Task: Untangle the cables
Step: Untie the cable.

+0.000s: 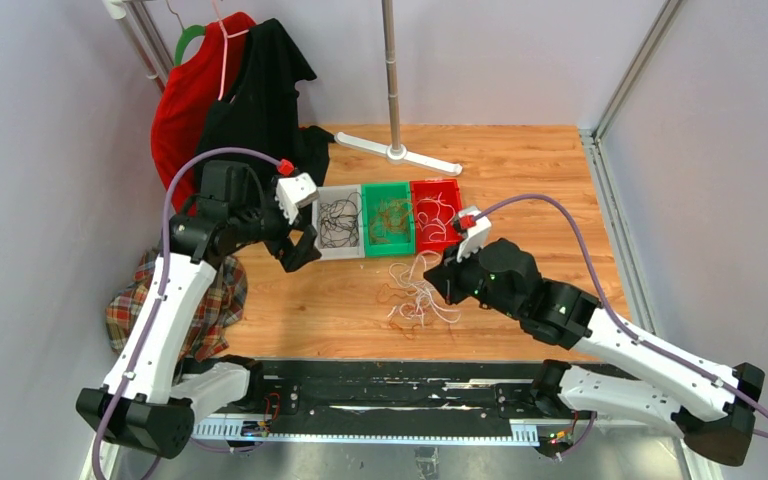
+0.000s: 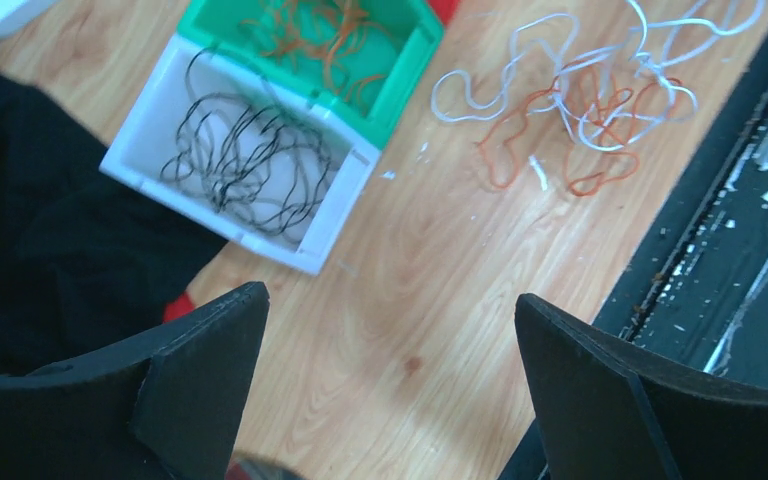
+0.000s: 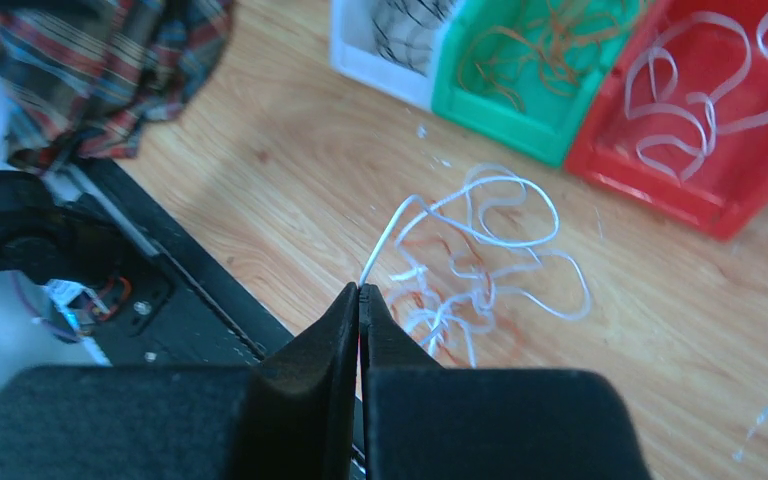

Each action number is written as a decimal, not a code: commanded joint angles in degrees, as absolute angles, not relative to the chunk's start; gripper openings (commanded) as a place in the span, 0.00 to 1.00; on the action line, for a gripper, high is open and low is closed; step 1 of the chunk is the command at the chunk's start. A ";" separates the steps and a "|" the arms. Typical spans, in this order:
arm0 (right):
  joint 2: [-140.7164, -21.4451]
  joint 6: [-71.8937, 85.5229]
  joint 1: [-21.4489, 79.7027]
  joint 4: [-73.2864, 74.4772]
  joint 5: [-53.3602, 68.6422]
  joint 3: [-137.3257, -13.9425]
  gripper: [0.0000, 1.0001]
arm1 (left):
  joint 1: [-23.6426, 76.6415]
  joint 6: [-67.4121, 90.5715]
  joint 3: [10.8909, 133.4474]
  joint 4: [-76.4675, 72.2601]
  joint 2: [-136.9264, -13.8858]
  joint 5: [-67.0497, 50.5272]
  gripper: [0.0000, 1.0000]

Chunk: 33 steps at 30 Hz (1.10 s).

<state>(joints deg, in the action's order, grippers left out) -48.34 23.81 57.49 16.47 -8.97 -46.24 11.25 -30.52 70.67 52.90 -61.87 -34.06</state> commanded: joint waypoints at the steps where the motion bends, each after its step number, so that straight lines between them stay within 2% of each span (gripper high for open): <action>1: -51.13 20.53 56.95 15.17 -2.75 -55.59 0.01 | 14.12 -31.92 70.76 53.22 -60.72 -41.18 0.98; 6: -56.63 20.22 57.24 5.50 6.75 -63.05 0.01 | 18.59 -27.77 72.18 52.36 -62.50 -43.84 0.98; 12: -60.10 20.91 57.83 -2.00 11.08 -63.27 0.01 | 18.98 -16.23 73.08 45.71 -64.38 -49.92 0.98; 18: -61.22 22.22 57.83 -5.46 13.56 -60.78 0.01 | 18.92 -22.13 73.14 47.21 -61.41 -59.92 0.98; 25: -63.83 24.32 57.83 -8.86 17.41 -61.40 0.01 | 19.08 -22.68 71.63 47.41 -60.27 -64.74 1.00; 27: -64.57 24.83 57.83 -9.30 18.45 -61.62 0.01 | 19.09 -23.10 72.24 47.29 -60.06 -65.02 0.94; 30: -65.23 25.30 57.92 -9.73 18.85 -61.47 0.01 | 19.09 -28.98 76.55 52.30 -60.28 -64.20 0.74; 33: -65.11 25.18 57.93 -9.84 18.46 -60.92 0.01 | 19.08 -38.30 82.64 58.78 -60.41 -60.80 0.70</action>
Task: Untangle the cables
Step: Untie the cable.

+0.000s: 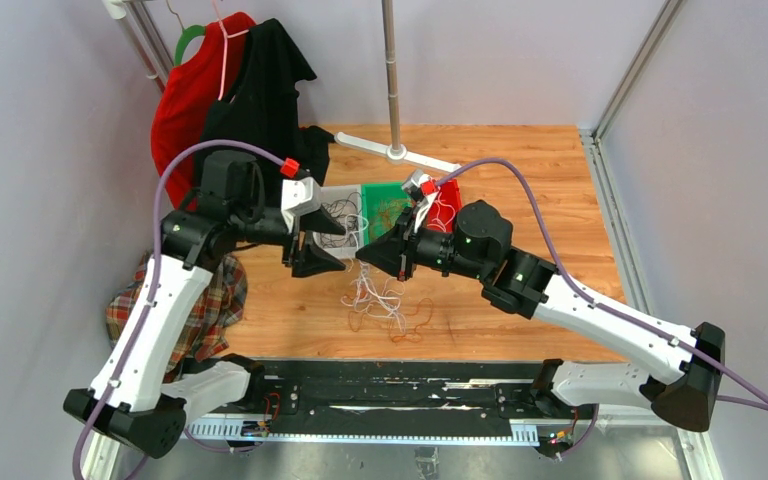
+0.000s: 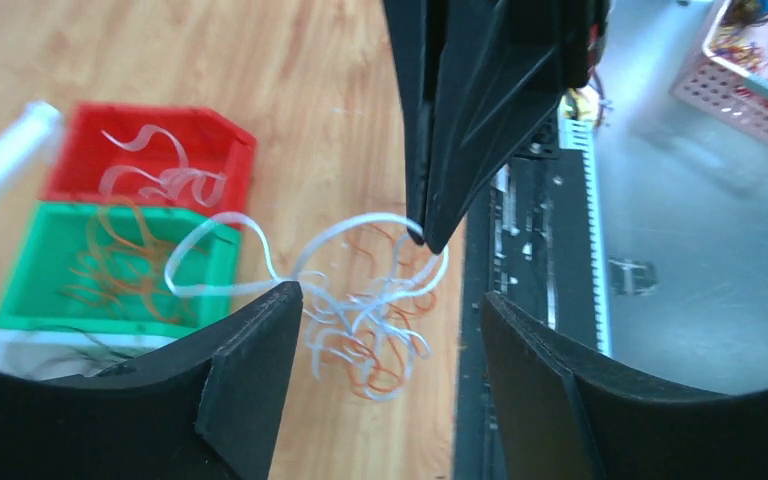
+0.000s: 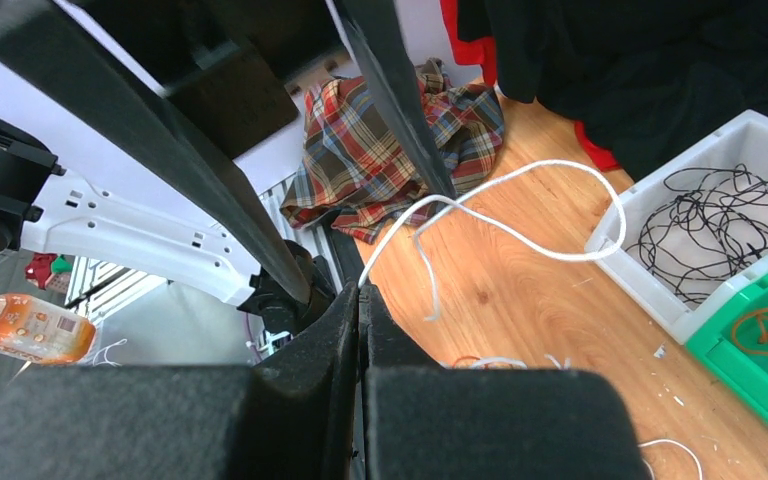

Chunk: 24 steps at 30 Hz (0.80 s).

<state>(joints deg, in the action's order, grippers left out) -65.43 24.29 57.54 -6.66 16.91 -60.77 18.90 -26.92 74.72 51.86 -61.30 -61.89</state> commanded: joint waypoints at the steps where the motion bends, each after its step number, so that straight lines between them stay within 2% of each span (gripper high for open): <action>1: -65.23 25.13 57.92 -9.65 18.60 -61.00 0.01 | 19.16 -40.21 83.75 59.37 -60.13 -59.52 0.70; 9: -67.46 24.96 57.99 -7.52 22.05 -62.90 0.01 | 25.54 -53.69 82.40 61.83 -58.38 -47.73 0.75; 17: -69.84 25.31 58.02 -7.29 25.71 -64.33 0.01 | 32.14 -61.69 81.71 62.31 -58.88 -37.60 0.66; 20: -70.04 25.56 58.09 -7.51 26.44 -64.54 0.01 | 34.32 -64.35 79.80 62.31 -57.81 -34.17 0.61; 22: -70.25 25.70 58.03 -7.83 27.05 -64.68 0.01 | 35.32 -63.52 78.96 62.31 -57.70 -33.82 0.53; 24: -70.80 25.73 58.04 -8.05 27.27 -65.03 0.01 | 36.94 -63.01 78.60 62.31 -57.98 -32.92 0.36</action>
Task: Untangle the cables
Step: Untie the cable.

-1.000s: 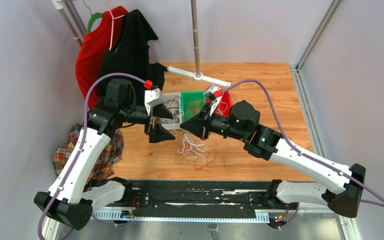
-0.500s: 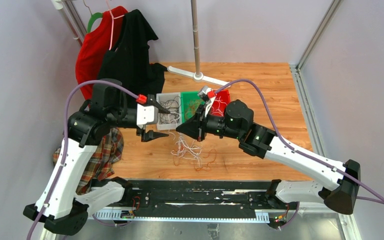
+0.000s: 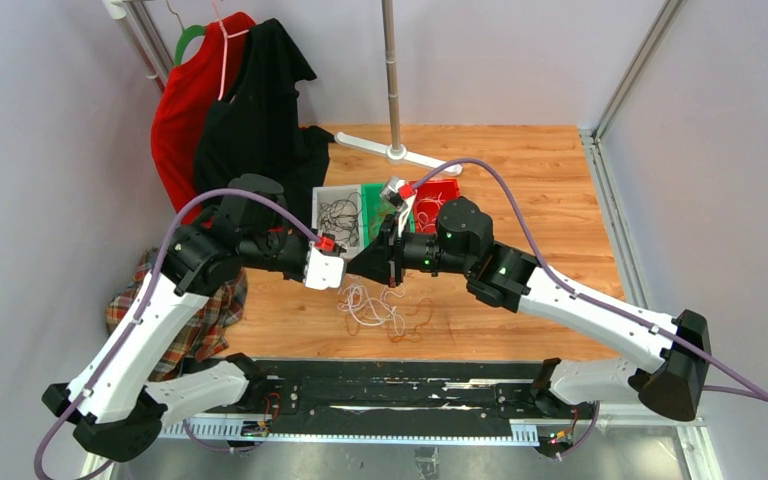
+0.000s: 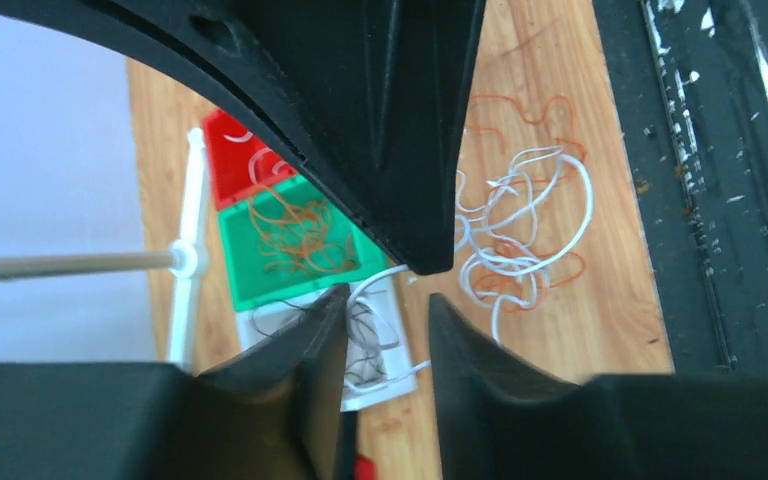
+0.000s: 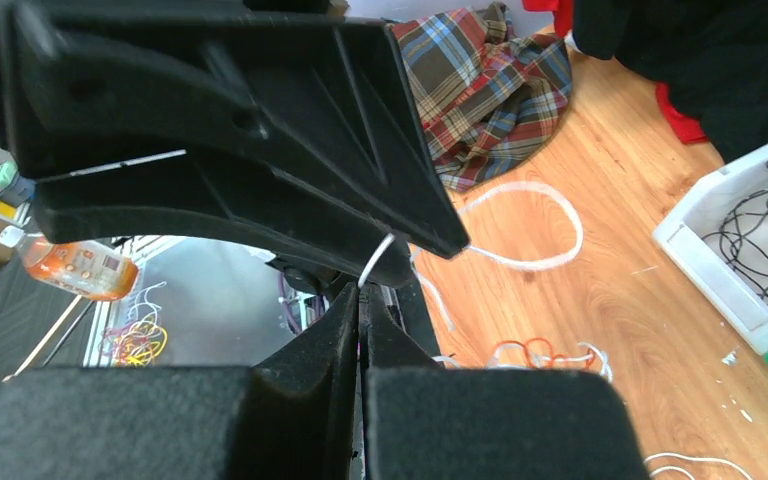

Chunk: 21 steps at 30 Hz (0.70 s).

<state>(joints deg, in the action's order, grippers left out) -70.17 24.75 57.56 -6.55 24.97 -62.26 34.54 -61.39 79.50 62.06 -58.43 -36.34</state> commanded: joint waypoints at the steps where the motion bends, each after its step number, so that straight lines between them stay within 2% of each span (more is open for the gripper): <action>1: -71.02 25.60 58.01 -7.96 27.39 -65.22 0.01 | 37.94 -62.75 78.65 62.36 -58.11 -32.24 0.25; 3: -71.53 25.56 57.94 -7.82 27.42 -65.54 0.01 | 38.52 -62.31 78.87 62.21 -58.18 -30.76 0.03; 4: -71.56 25.44 57.94 -7.65 27.11 -65.42 0.01 | 38.58 -61.97 79.11 62.07 -58.18 -29.98 0.01; 7: -70.70 23.82 57.93 -7.72 22.35 -63.67 0.08 | 38.50 -59.78 79.05 60.07 -57.31 -27.74 0.01; 12: -67.93 19.44 57.95 -8.72 13.62 -58.63 0.38 | 38.50 -56.47 78.92 57.03 -56.21 -26.15 0.01; 15: -64.87 16.17 57.93 -11.17 9.18 -54.54 0.50 | 38.50 -55.69 79.70 56.95 -56.64 -24.60 0.01; 21: -59.19 9.47 57.93 -16.41 3.30 -46.81 0.57 | 38.51 -55.32 80.95 56.60 -56.26 -23.86 0.01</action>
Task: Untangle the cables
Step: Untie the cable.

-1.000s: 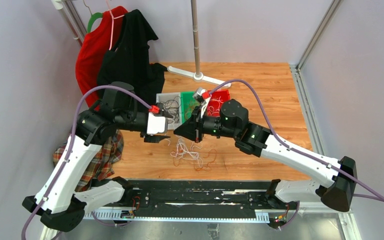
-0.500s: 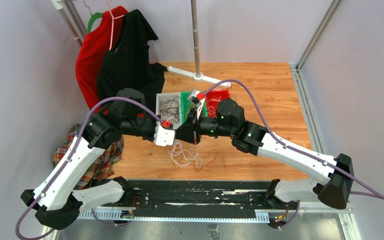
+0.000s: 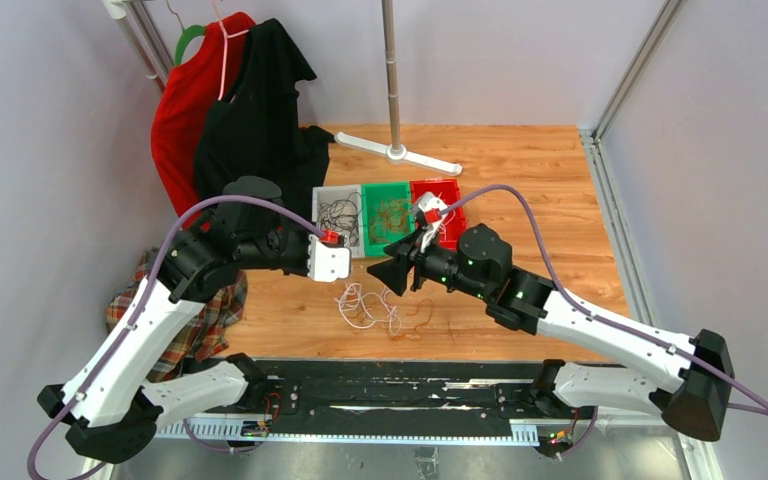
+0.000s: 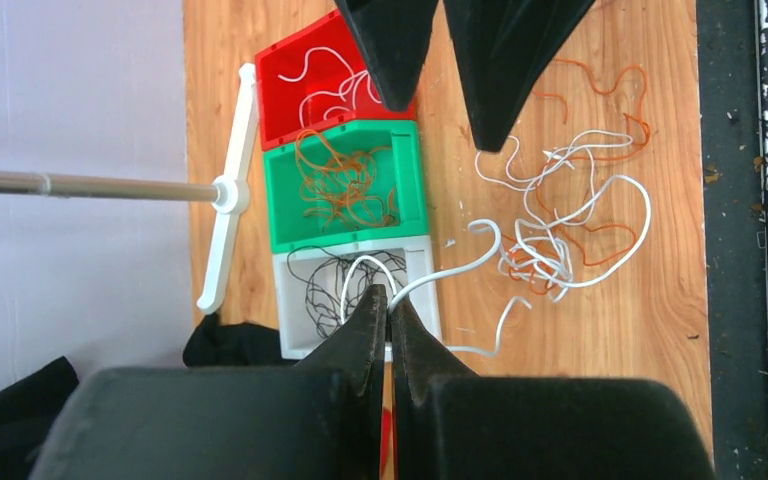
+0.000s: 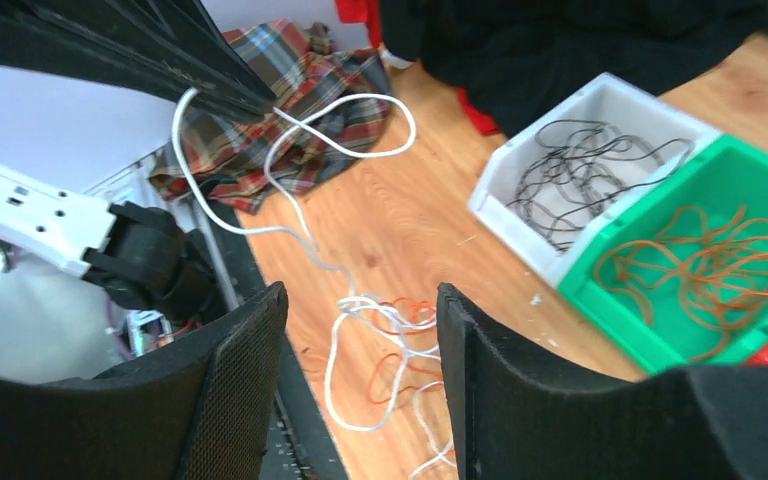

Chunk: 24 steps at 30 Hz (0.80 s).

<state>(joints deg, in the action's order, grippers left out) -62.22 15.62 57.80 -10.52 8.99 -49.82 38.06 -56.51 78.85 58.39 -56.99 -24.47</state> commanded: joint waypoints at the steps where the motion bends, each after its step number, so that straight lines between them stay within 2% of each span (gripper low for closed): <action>1: -58.81 8.84 57.94 -16.92 3.26 -46.19 0.57 | 38.52 -55.28 81.33 56.60 -56.33 -24.09 0.01; 14: -66.90 8.56 58.55 -28.02 9.36 -45.86 0.62 | 38.50 -52.91 88.40 56.60 -60.06 -23.77 0.01; 19: -72.97 9.14 58.97 -29.09 5.72 -48.57 0.64 | 38.51 -50.51 92.29 56.57 -61.38 -24.82 0.01; 22: -76.65 9.14 58.98 -31.81 4.78 -49.62 0.60 | 38.50 -48.65 94.32 56.69 -61.86 -25.42 0.01; 24: -79.02 9.30 58.97 -31.89 3.10 -50.44 0.47 | 38.52 -47.80 95.58 56.69 -61.92 -25.70 0.01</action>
<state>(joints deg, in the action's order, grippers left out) -75.90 9.13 58.17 -27.46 6.46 -47.46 38.06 -50.92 92.36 58.06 -61.89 -24.34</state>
